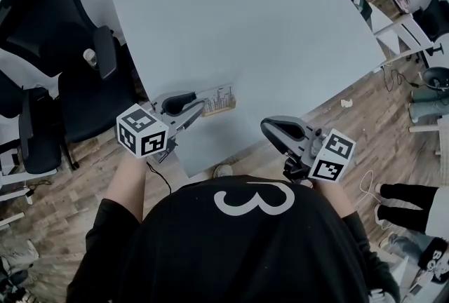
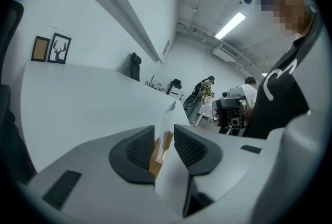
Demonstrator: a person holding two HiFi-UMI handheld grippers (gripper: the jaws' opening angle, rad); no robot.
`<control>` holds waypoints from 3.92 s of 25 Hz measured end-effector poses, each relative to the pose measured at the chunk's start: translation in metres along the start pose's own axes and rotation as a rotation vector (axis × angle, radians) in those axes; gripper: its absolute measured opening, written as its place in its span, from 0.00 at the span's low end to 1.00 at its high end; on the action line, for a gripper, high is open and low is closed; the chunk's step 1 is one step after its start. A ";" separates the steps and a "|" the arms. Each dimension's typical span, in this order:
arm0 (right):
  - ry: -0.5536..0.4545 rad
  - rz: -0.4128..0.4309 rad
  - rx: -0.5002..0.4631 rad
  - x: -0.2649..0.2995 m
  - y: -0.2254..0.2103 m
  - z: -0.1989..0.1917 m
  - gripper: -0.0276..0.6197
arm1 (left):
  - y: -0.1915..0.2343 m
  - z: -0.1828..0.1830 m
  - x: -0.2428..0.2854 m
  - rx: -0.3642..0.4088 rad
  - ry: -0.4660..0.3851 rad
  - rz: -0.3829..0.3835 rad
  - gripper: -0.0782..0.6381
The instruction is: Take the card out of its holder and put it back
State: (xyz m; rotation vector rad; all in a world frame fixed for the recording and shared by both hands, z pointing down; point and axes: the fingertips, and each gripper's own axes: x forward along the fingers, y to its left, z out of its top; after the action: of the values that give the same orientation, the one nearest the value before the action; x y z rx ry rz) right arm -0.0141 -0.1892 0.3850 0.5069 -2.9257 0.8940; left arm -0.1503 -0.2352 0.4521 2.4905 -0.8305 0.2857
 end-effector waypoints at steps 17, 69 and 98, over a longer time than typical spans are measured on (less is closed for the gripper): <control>0.022 -0.074 0.062 -0.014 -0.015 -0.017 0.06 | 0.002 -0.002 0.013 0.148 0.026 -0.032 0.17; -0.047 0.000 0.069 -0.106 0.079 -0.043 0.06 | -0.181 0.061 -0.054 0.137 -0.218 -0.030 0.14; -0.092 0.059 0.046 -0.167 0.131 -0.061 0.06 | -0.298 -0.011 -0.046 0.103 -0.126 0.001 0.14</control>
State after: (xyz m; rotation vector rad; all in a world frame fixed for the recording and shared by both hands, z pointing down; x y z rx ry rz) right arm 0.0990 -0.0039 0.3433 0.4794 -3.0241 0.9724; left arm -0.0056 0.0003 0.3300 2.6261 -0.8882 0.1774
